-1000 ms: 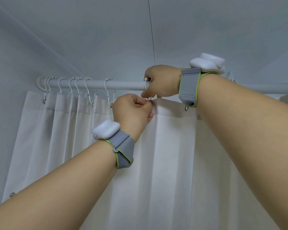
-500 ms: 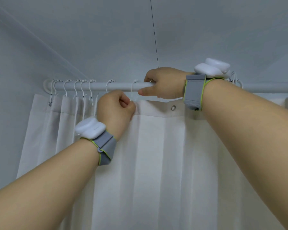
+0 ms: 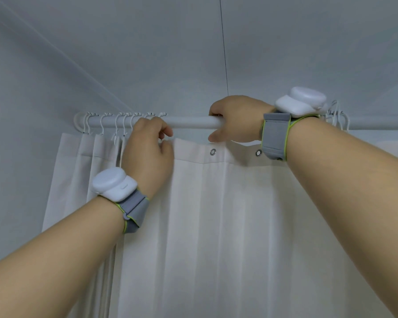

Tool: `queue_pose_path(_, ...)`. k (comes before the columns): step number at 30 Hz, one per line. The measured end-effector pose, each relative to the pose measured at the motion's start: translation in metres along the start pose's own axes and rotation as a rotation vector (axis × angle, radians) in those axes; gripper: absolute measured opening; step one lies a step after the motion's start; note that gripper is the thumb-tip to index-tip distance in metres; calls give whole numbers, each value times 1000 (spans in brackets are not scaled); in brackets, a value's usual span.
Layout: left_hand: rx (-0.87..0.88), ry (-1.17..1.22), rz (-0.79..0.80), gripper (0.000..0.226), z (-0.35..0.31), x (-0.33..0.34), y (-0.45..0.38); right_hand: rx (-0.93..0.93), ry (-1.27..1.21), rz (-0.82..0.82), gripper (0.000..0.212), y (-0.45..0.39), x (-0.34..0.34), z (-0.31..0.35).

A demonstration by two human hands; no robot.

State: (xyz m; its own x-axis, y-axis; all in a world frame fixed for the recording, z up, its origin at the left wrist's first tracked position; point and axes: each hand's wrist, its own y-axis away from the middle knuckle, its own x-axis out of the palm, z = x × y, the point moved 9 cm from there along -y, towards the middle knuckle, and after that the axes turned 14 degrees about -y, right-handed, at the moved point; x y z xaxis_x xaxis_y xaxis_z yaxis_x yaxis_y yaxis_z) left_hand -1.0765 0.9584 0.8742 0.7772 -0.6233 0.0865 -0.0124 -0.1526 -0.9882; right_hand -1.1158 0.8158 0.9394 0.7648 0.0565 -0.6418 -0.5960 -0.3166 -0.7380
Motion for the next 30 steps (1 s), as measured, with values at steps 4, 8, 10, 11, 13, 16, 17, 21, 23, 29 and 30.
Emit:
queue_pose_path(4, 209, -32, -1, 17, -51, -4, 4, -21, -19, -22, 29, 1, -9, 0)
queue_pose_path(8, 385, -106, 177, 24, -88, 18, 6, -6, -134, -122, 20, 5, -44, -14)
queue_pose_path(10, 412, -164, 187, 31, -94, 21, 6, 43, -94, -102, 23, 10, -56, -25)
queue_pose_path(11, 411, -180, 187, 34, -96, 22, 5, 85, -57, -77, 25, 14, -60, -34)
queue_pose_path(13, 384, -178, 213, 37, -94, 24, 4, 171, -27, -24, 30, 22, -63, -50)
queue_pose_path(16, 352, -202, 267, 45, -88, 34, 6, 245, -73, 9, 36, 33, -68, -67)
queue_pose_path(17, 346, -220, 288, 47, -86, 37, 7, 263, -65, 38, 36, 37, -68, -70)
queue_pose_path(21, 305, -262, 321, 48, -80, 46, 5, 322, -17, 296, 38, 51, -53, -72)
queue_pose_path(23, 282, -207, 288, 45, -80, 46, 4, 333, -8, 361, 44, 54, -48, -73)
queue_pose_path(29, 287, -131, 264, 37, -86, 48, 7, 286, 71, 413, 66, 55, -44, -76)
queue_pose_path(30, 290, -123, 262, 37, -86, 48, 8, 294, 80, 443, 68, 57, -43, -77)
